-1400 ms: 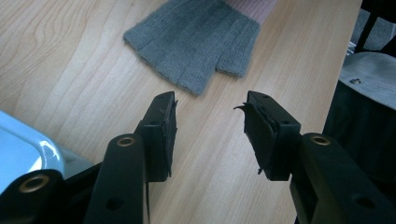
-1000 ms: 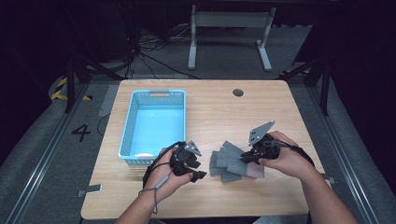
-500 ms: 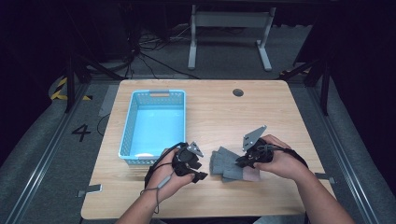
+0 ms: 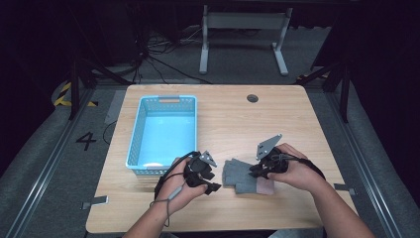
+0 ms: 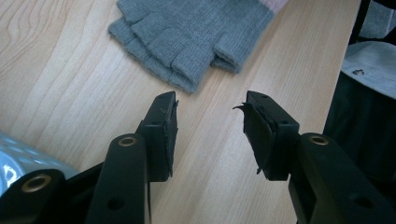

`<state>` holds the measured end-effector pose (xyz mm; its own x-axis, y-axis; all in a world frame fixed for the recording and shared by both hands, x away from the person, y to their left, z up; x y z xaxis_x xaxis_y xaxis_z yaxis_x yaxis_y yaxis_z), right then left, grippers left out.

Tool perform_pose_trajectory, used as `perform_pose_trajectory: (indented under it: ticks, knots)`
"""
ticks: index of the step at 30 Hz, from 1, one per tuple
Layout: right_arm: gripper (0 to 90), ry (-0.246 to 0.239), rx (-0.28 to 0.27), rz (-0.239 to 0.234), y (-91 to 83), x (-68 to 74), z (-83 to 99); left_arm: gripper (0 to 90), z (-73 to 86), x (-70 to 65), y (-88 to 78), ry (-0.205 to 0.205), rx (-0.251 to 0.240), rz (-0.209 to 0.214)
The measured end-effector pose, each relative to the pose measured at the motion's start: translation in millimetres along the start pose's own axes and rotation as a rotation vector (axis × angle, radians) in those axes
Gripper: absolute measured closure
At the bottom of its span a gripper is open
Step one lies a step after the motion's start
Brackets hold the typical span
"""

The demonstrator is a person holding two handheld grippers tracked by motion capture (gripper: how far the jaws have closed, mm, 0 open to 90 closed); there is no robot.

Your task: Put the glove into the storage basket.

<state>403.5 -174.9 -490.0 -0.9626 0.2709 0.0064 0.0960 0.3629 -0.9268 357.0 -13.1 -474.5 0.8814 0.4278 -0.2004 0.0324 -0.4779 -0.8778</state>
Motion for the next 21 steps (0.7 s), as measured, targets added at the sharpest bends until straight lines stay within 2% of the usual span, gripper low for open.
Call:
perform_pose_trajectory:
  ticks: [7, 12, 16, 21]
  knots:
    - [72.7, 0.051, -0.039, 0.033, -16.9, -6.5, 4.0, 56.7, -1.2, -1.1, 3.3, 0.011, 0.012, 0.004]
    - [71.5, 0.105, -0.032, 0.05, -27.2, -10.8, 16.5, 61.6, -2.4, -2.5, 7.6, 0.024, 0.028, 0.009]
    - [70.9, 0.13, -0.021, 0.059, -32.9, -13.7, 27.0, 64.8, -3.7, -2.2, 10.8, 0.035, 0.04, 0.011]
    - [68.8, 0.169, -0.009, 0.053, -35.3, -15.9, 38.9, 67.1, -7.0, 0.8, 17.0, 0.039, 0.042, 0.001]
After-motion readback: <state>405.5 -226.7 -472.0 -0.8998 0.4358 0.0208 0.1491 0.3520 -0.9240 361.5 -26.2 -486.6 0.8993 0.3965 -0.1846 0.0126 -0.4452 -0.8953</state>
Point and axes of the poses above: each handheld gripper's, and its own axes: y roughly forward along the jaws, z roughly out of its underside, x roughly to its left, the point moved 10 cm from there along y, roughly forward along the jaws, and after that the axes turned 9 degrees about x, right-handed, at the moved point
